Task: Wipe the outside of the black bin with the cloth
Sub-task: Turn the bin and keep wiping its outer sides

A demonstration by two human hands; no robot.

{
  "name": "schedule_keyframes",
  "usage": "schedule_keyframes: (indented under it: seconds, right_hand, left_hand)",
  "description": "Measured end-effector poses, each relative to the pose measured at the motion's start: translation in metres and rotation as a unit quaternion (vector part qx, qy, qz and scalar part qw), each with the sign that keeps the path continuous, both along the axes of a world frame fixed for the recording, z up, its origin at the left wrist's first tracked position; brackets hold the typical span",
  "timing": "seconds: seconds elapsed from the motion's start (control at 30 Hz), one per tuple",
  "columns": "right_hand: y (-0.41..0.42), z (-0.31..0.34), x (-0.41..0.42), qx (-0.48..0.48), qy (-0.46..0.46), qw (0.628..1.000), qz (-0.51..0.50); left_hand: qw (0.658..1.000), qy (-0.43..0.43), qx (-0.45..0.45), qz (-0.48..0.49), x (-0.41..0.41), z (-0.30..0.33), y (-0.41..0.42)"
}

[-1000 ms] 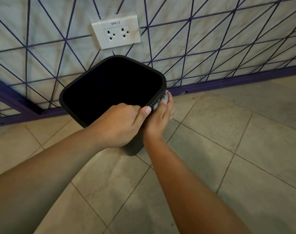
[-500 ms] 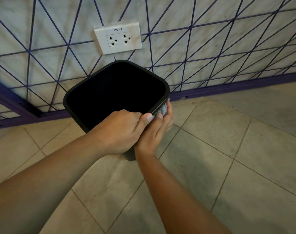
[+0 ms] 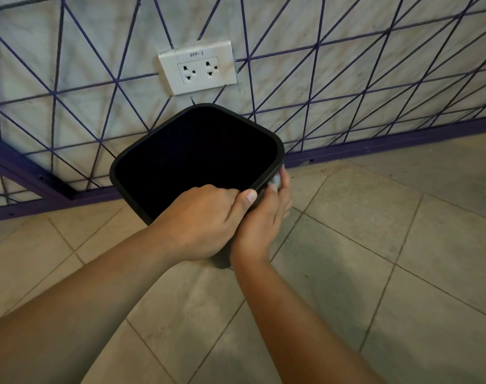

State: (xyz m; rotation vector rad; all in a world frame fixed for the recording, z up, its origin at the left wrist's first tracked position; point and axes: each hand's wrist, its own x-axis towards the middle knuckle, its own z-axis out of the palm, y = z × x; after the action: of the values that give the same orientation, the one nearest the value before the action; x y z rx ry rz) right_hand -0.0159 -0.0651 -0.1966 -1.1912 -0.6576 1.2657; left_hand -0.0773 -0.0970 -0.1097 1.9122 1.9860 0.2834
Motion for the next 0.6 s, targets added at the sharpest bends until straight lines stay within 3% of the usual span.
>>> schedule_keyframes:
  seconds: [0.1,0.23,0.4,0.53,0.6]
  right_hand:
    - [-0.02,-0.002,-0.007,0.049,-0.025,0.998,-0.011]
    - [0.017,-0.025,-0.003,-0.033,0.004,0.999,-0.027]
    - [-0.019,-0.01,-0.007,0.1,-0.039,0.994,-0.011]
    - [0.019,-0.027,0.008,-0.073,0.03,0.997,0.005]
    - [0.015,-0.007,0.007,-0.028,0.02,0.999,0.004]
  left_hand:
    - [1.0,0.0,0.007,0.0,0.0,0.0,0.0]
    - [0.999,0.026,0.024,-0.005,0.002,0.0,0.0]
    - [1.0,0.005,0.026,-0.015,-0.001,-0.001,0.001]
    - [0.998,0.034,0.045,-0.018,0.001,-0.001,-0.001]
    - [0.999,0.025,0.038,-0.017,-0.001,-0.001,-0.001]
